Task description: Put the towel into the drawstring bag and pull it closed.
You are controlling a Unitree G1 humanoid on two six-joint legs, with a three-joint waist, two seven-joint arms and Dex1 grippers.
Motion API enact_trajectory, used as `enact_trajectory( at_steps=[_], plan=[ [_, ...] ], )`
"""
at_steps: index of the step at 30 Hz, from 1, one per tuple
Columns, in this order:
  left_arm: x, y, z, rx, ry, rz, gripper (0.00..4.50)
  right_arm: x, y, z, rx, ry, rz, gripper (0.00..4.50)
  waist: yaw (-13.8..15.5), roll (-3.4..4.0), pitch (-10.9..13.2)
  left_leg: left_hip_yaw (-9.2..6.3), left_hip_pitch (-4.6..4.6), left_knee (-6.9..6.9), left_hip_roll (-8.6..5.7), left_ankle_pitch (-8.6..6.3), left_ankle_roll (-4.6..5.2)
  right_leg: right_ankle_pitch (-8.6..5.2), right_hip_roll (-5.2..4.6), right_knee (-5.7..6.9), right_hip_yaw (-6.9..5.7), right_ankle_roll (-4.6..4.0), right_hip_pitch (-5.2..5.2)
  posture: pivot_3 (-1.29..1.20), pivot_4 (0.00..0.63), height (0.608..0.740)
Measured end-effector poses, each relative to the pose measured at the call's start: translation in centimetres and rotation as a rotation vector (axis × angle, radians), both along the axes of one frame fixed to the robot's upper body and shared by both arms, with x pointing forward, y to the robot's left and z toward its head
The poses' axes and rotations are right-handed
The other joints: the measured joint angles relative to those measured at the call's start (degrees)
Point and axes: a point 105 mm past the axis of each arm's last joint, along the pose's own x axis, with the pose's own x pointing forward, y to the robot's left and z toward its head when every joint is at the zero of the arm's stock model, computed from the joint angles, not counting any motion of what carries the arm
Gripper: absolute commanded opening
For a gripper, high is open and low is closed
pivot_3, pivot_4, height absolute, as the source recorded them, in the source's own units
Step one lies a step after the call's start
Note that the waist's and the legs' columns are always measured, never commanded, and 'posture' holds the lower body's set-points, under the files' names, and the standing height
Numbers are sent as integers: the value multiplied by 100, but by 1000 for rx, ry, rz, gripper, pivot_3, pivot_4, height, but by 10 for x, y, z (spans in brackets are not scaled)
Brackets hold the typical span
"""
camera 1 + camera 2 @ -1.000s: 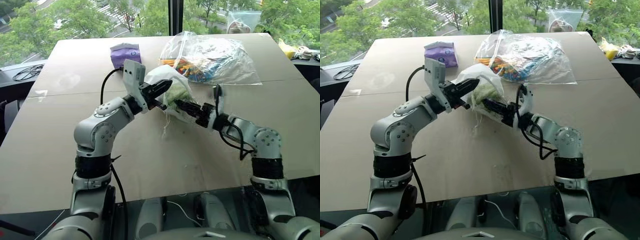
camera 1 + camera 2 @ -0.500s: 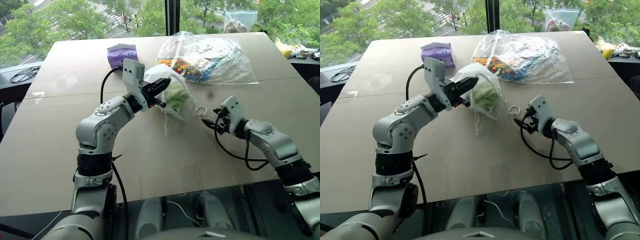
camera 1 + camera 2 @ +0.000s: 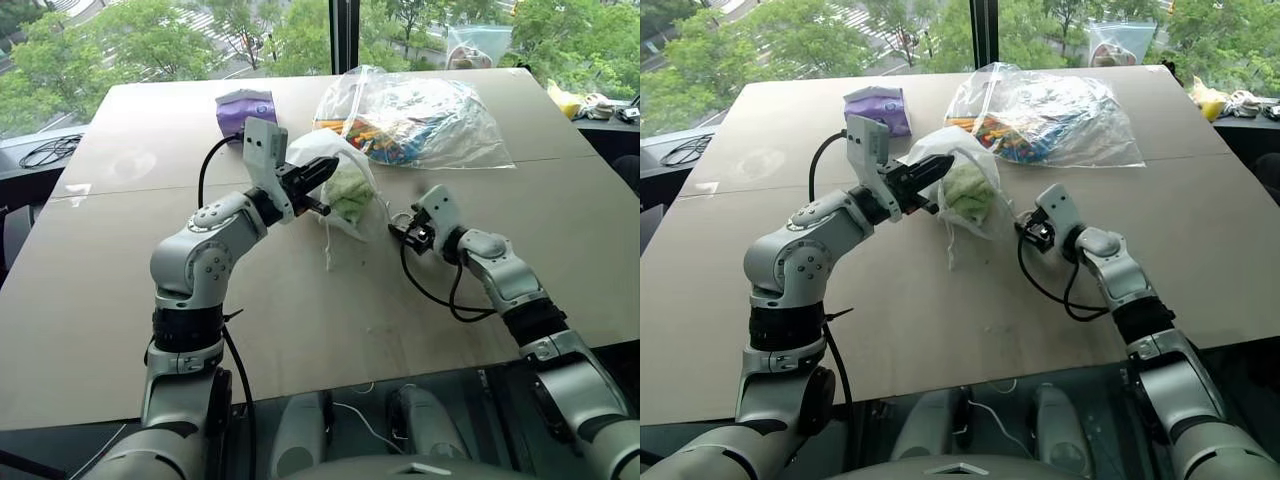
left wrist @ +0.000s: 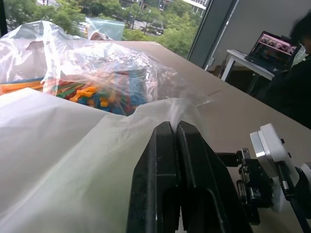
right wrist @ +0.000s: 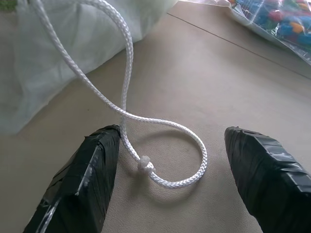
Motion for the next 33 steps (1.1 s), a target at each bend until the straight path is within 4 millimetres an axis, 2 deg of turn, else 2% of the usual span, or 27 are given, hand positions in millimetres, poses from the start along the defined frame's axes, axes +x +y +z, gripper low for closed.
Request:
enact_trajectory(
  at_steps=[1, 5, 7, 8, 15, 19, 22, 24, 26, 28, 31, 33],
  plan=[
    [0, 0, 0, 1, 0, 2, 0, 0, 1, -1, 15, 22, 0, 2942, 2, 0, 0, -1, 4, 0, 0, 0, 0, 0, 1, 0, 0, 0, 3, 0, 150, 740],
    [0, 1, 0, 4, 0, 3, 0, -6, 2, -4, 10, 88, 17, 1033, 26, 1, -4, -4, 17, 1, 1, 0, 0, 0, -5, -2, -4, 0, 23, 0, 150, 740],
    [0, 1, 0, 5, 0, 5, 0, -9, 1, -5, 4, 103, 24, 250, 47, -1, -8, -6, 20, 1, 0, -1, 0, 0, -9, -5, -5, -1, 29, 0, 150, 740],
    [0, 1, 0, 5, 0, 5, 0, -10, 0, -5, 2, 105, 26, 102, 54, -2, -9, -6, 20, 1, 0, -1, 0, 0, -10, -5, -5, -1, 29, 0, 150, 740],
    [1, 2, -1, 17, -2, 15, 0, -13, -4, -2, 9, 95, -1, 102, 114, -4, -11, -4, 19, -2, -4, -1, 1, 2, -12, -12, -4, -5, 30, 0, 150, 740],
    [1, 2, -2, 17, 0, 15, 0, -1, -19, 2, 53, 47, -125, 102, 130, -3, -8, -4, 13, -1, -3, -1, 0, -1, -12, -9, -4, 0, 23, 0, 150, 740],
    [1, 0, -4, 11, 17, 4, 0, 13, -32, 24, 96, -42, -230, 102, 119, 1, -5, 0, -9, 1, -5, 0, 1, 5, -9, -6, 2, -3, -4, 0, 150, 740],
    [-2, -4, -5, 6, 30, -25, 0, 22, -33, 50, 137, -128, -272, 102, 96, 1, -5, 3, -14, -1, -4, 1, 1, 6, -4, -5, 7, -2, -12, 0, 150, 740],
    [-7, -7, -6, -3, 29, -61, 560, 26, -33, 65, 159, -175, -289, 0, 61, 1, -5, 3, -14, -9, -4, 0, 0, 6, -3, -6, 8, -3, -12, 0, 150, 740],
    [-12, -10, -8, -3, 25, -84, 1305, 26, -35, 67, 152, -188, -300, 0, 41, 1, -5, 4, -17, -21, -5, 0, -2, 5, -4, -11, 9, -3, -15, 0, 150, 740],
    [-6, -3, -10, 47, 17, -13, 2765, 27, -34, 65, 143, -186, -307, 0, 31, 1, -5, 9, -17, -27, -8, 0, -2, 5, -4, -14, 10, -3, -18, 0, 150, 740],
    [-4, 11, -12, 155, 2, 28, 2765, 27, -35, 64, 134, -190, -317, 0, 10, 3, -3, 10, -16, -28, -7, 0, -1, 5, -3, -12, 9, -3, -21, 0, 150, 740]
  ],
)
